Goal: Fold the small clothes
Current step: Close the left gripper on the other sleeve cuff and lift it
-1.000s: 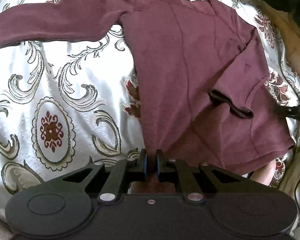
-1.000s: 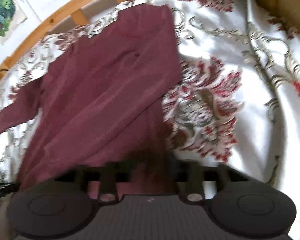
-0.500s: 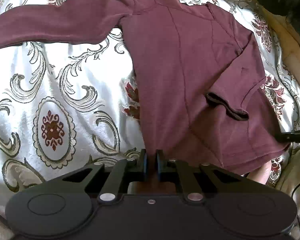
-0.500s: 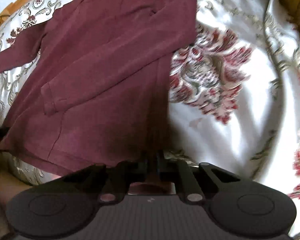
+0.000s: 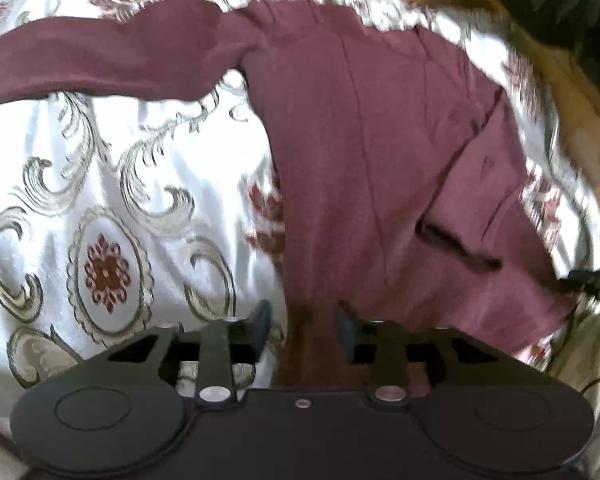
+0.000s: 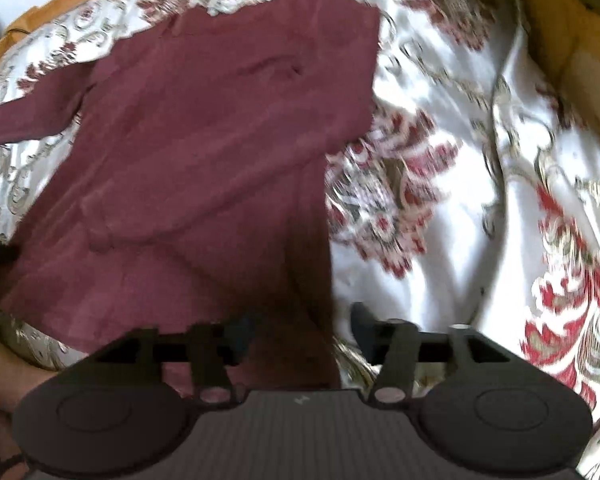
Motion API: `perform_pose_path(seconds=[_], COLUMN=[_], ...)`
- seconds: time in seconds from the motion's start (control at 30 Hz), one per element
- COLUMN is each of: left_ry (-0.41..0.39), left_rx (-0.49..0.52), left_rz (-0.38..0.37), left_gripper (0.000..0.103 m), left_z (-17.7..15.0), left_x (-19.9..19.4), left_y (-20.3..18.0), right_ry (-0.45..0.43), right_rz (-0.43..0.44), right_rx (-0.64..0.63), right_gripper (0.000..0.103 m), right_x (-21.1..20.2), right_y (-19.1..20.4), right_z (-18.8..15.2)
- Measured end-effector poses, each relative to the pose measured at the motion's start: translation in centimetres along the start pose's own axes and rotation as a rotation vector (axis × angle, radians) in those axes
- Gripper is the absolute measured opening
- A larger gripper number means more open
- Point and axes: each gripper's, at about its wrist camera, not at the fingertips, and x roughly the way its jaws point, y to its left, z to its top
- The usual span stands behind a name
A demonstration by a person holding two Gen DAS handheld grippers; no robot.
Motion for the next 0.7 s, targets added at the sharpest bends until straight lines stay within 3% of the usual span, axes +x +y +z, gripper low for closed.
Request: perform_pose_path(seconds=[0.03,0.1,0.17,0.23,0.4,0.5,0.7], left_ry=[-0.022,-0.079,-0.145,-0.201,-0.335,-0.354,-0.451], left_rx=[-0.018,-0.067,-0.125,-0.182,-0.285,-0.346,-0.573], left_rz=[-0.003,0.019,0.064,0.120,0.323,0.413,0.383], left_gripper=[0.052,0.070,0.075,0.075,0.099,0.100,0.098], left_z=[0.4,1.3,2.2,3.3,5.6,6.7,7.1], left_x=[-0.5,-1.6,-2.8,-4.1,-7.8,-8.8,-8.5], left_y=[0.3,1.3,2.6,4.5,9.5,12.6,18.2], right_ry=[-0.022,-0.078,-0.155,-0.216,-0.407,-0.490,-0.477], right_rz=[-0.001,-0.007,0.001,0.014,0.019,0.015,0.028], right_rx=[-0.011,-0.031,-0.034,-0.026,0.056,0.091,0.114], right_gripper=[0.071,0.086,0.100,0.100,0.103,0.103,0.103], right_x=[-0.2,-0.4,-0.6,-0.3,0.6,1.8,2.7], right_y=[0.6,1.6,2.4,3.1,4.0,3.5,2.5], right_z=[0.4,1.2,2.0,2.9,4.4,4.5,4.1])
